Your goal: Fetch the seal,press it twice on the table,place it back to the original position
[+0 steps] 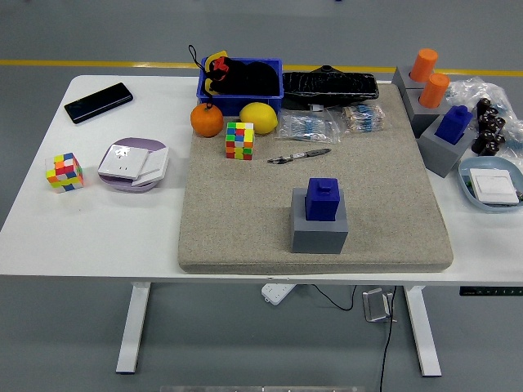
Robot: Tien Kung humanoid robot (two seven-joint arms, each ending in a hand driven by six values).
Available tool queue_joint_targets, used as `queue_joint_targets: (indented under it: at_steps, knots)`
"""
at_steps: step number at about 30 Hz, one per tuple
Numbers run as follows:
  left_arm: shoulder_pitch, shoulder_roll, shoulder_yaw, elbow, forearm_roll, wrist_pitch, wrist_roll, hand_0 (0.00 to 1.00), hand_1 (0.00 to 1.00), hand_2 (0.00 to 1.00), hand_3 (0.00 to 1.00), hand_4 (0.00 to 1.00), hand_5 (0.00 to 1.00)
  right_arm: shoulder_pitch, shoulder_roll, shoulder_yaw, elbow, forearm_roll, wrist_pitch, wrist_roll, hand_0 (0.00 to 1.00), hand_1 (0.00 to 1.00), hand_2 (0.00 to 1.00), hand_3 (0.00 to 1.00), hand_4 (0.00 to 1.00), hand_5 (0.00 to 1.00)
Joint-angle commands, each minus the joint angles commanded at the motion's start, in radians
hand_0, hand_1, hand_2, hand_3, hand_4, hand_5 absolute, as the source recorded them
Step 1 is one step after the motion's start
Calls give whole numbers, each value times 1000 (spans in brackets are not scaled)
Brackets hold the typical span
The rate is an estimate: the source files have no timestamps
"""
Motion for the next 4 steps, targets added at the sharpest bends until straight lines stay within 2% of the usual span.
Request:
queue_joint_targets:
  at_steps: [4]
  knots:
    - [4, 2, 1, 0, -2, 0, 0, 742, 695, 683, 752, 674, 296, 3, -5, -14, 0, 0, 4, -4, 896, 856, 851, 818, 998, 720]
